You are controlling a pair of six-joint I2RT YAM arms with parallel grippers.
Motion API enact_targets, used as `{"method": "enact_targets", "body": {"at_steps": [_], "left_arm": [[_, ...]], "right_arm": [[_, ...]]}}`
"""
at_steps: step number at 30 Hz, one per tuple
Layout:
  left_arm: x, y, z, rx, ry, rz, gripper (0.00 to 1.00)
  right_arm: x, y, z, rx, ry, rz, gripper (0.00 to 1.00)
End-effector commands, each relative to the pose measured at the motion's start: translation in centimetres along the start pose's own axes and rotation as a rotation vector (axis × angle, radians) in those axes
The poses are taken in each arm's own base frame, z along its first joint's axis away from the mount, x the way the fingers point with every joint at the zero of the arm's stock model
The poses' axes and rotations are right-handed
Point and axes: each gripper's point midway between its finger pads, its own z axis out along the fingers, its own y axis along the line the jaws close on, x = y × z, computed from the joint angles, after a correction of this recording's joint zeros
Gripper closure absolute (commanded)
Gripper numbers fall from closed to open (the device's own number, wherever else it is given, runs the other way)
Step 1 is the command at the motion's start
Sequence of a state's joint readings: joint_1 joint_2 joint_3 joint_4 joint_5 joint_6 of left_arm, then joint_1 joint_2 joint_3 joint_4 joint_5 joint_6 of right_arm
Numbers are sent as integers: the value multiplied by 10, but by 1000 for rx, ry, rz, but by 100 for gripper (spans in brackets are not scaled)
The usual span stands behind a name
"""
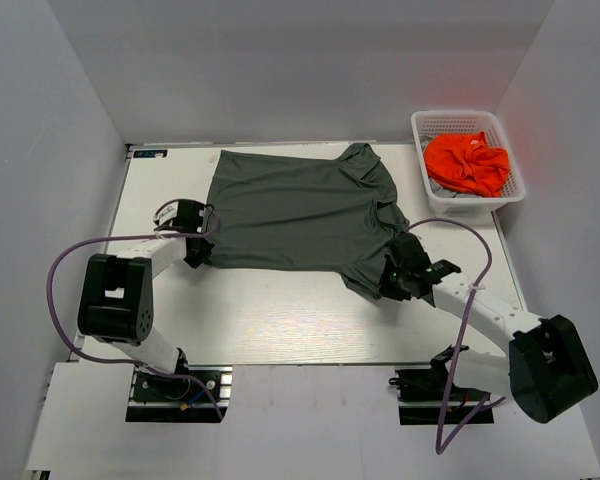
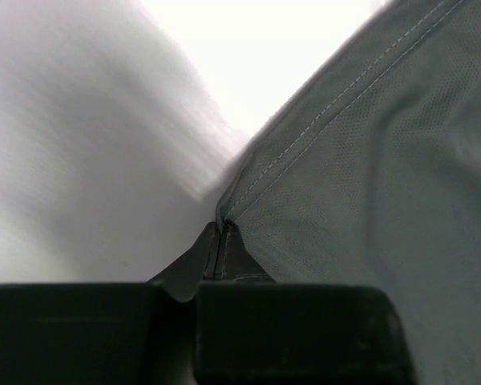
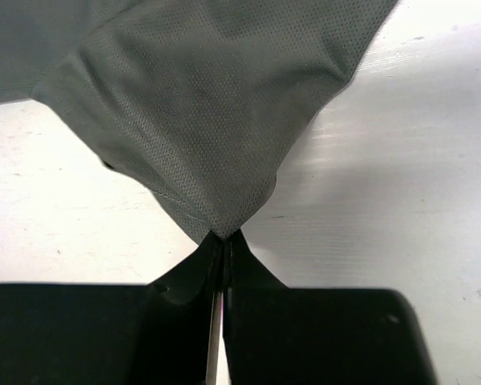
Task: Fold and stack the t-shirts
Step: Grap the side of the flattened tshirt closest away from the robot with both arms, then fold the flattened tshirt in 1/3 of the way
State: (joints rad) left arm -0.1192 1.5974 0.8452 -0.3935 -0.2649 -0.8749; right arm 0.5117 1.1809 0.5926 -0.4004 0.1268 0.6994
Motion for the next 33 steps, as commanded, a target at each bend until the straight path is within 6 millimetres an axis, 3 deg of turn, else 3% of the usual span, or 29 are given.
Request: {"method": "enact_targets", "body": {"at_steps": [1, 4, 7, 11, 17, 22, 28, 33], "left_arm": [[15, 18, -8, -23, 42, 5, 100], [24, 30, -22, -32, 54, 8, 100], [31, 40, -35, -40, 64, 8, 100], [41, 47, -52, 17, 74, -3, 100], [45, 40, -69, 123, 76, -2, 100], [30, 28, -77, 154, 35, -13, 100], [5, 10, -81, 151, -6, -20, 100], [-12, -11, -79, 160, -6, -29, 100]], "right_arm": [[-4, -2, -12, 6, -30, 6, 100], [-3, -5, -27, -3, -55, 17, 100], [12, -19, -38, 38, -9, 22, 100], [18, -21, -58, -7, -28, 26, 100], [28, -11, -56, -77, 13, -19, 100], [11, 14, -62, -178, -32, -44, 100], [-27, 37, -71, -215, -117, -38, 100], [-57, 37, -63, -105, -150, -10, 100]]}}
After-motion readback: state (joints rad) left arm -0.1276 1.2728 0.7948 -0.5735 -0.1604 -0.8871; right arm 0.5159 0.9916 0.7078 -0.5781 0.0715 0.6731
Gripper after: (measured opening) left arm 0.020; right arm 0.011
